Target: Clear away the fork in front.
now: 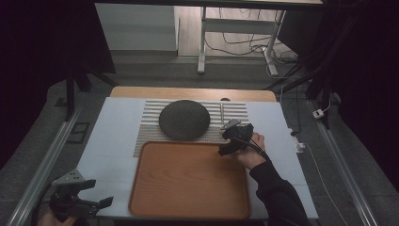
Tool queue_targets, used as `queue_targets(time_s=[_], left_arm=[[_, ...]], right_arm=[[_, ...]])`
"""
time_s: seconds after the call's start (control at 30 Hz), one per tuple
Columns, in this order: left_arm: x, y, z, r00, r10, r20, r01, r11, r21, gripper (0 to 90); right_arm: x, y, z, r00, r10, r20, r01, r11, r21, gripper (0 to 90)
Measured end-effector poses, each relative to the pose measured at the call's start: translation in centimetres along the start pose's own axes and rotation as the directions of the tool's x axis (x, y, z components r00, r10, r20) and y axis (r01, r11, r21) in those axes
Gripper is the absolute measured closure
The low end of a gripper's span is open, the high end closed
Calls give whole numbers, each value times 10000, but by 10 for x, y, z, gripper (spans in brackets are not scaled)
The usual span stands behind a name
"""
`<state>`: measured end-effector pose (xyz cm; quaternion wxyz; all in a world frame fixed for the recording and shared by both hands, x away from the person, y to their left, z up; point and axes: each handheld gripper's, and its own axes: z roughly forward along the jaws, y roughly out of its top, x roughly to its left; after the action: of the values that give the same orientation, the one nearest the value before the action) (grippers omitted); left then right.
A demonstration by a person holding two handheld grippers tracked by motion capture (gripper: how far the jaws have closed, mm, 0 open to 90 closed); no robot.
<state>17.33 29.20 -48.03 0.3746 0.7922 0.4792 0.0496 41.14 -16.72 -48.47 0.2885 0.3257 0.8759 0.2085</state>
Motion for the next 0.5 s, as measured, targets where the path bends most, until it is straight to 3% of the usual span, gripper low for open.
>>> queue_targets(time_s=[0.13,0.4,0.5], left_arm=[[0,0,0,10000,-6,9,6,10000,6,12],[0,0,0,10000,-15,40,15,10000,4,12],[0,0,0,10000,-12,55,12,10000,10,13]], right_arm=[[-6,4,9,9996,-106,249,104,9999,79,21],[-7,9,30,9940,-885,637,857,9952,464,108],[-3,10,38,9799,-1741,977,1691,9839,576,199]])
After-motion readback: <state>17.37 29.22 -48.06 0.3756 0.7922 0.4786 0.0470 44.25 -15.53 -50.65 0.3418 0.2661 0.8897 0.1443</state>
